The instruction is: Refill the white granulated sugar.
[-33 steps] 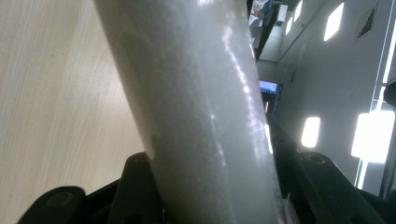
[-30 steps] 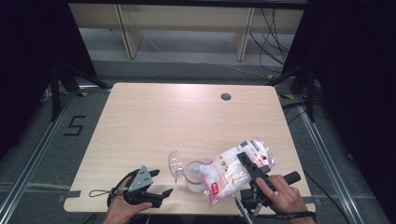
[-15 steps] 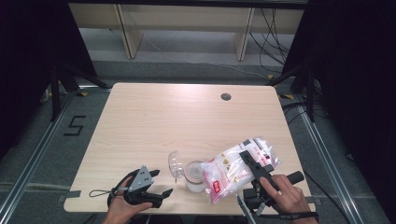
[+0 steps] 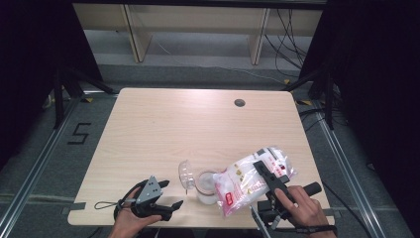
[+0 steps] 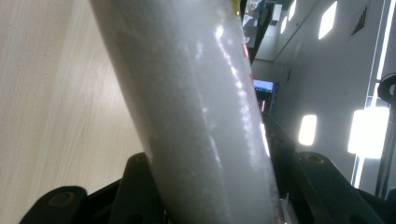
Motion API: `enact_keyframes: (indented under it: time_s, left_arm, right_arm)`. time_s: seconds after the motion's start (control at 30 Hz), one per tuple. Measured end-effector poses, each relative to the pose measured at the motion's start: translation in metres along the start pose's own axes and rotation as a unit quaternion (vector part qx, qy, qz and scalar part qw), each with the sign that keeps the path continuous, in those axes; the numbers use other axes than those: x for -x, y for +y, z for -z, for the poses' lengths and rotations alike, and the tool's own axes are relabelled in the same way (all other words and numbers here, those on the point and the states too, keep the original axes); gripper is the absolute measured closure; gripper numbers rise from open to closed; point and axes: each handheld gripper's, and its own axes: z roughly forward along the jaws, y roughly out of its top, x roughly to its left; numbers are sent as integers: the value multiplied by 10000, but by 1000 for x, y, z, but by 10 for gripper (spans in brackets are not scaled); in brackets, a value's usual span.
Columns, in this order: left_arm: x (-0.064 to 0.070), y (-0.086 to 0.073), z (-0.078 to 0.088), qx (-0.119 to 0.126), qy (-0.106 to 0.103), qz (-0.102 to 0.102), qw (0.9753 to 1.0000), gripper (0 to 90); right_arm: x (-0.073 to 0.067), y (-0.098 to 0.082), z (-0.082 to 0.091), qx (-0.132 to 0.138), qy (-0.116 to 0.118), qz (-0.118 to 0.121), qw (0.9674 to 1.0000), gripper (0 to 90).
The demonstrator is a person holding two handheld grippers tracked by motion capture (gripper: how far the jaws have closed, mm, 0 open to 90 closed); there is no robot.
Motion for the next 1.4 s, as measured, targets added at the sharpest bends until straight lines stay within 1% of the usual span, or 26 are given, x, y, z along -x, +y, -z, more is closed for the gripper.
enact_keyframes:
  time_s: [0.03,0.07,0.23,0.3,0.33,0.37,0.4,0.47,0.53,0.73,0.77,0.83,0.87,0.9,0.93,1.0,1.03,1.1,1.13,1.17,1.2,1.23,1.27,1.33,1.37,1.4]
  left_arm:
    - [0,0,0,0,0,0,10000,196]
    - [0,0,0,2,0,0,10000,196]
    - [0,0,0,4,0,1,10000,196]
    - [0,0,0,25,-16,23,10000,196]
    - [0,0,0,28,-14,26,10000,196]
    - [0,0,0,43,-32,27,10000,196]
    - [0,0,0,30,-58,18,10000,196]
    - [0,0,0,41,-41,25,10000,196]
    - [0,0,0,28,-15,21,10000,196]
    - [0,0,0,41,-45,3,10000,196]
    - [-1,0,0,36,-45,-81,10000,196]
    - [-2,1,0,39,-46,-109,9999,196]
    - [0,0,0,37,-56,24,10000,196]
    - [0,0,0,28,-16,20,10000,196]
    - [0,0,0,27,-17,25,10000,196]
    - [0,0,0,29,-18,30,10000,196]
    - [0,0,0,11,-6,12,10000,196]
    - [0,0,0,0,-2,2,10000,196]
    - [1,0,0,28,-20,30,10000,196]
    - [1,0,0,30,-19,31,10000,196]
    - [0,0,0,28,-19,29,10000,196]
    - [0,0,0,28,-18,30,10000,196]
    - [0,0,0,21,-16,10,10000,196]
    - [0,0,0,30,-18,30,10000,196]
    - [0,0,0,30,-18,30,10000,196]
    - [1,0,0,29,-20,34,10000,196]
  right_arm:
    - [0,-1,-1,104,-88,8,9999,605]
    - [0,-1,0,3,4,-26,10000,605]
    - [-1,-1,1,-79,47,-53,9999,606]
    - [-5,-1,1,-64,56,-261,9996,606]
    - [-3,-1,0,-8,60,-133,9999,606]
    - [-1,-1,-1,91,-57,-19,9999,606]
    - [-1,-1,-1,98,-44,28,9999,607]
    - [-2,-1,-1,48,14,-58,10000,606]
    - [0,-1,-1,51,34,39,10000,607]
    - [-2,-1,-1,81,-35,-12,10000,607]
    - [-3,-1,-1,45,7,-44,10000,607]
    - [-4,-1,0,11,30,-93,10000,608]
    - [0,-1,-1,24,60,135,9999,608]
    - [0,-1,-1,37,58,172,9998,608]
    - [-1,-1,0,7,70,98,9999,608]
    - [-1,-1,0,-21,127,95,9999,608]
    - [-3,-1,0,-41,138,-32,9999,608]
    - [-3,-1,0,-25,160,0,9999,608]
    - [-4,-1,-1,-10,83,-58,9999,608]
    - [-3,-1,-1,-21,76,85,9999,608]
    - [-5,0,0,-112,183,-50,9998,608]
    - [-6,0,0,-127,203,-77,9997,608]
    - [-2,1,-1,-39,179,153,9997,608]
    - [-4,2,-1,20,112,105,9999,609]
    - [-6,2,-1,-33,203,-18,9998,609]
    - [-5,3,-1,-20,193,9,9998,609]
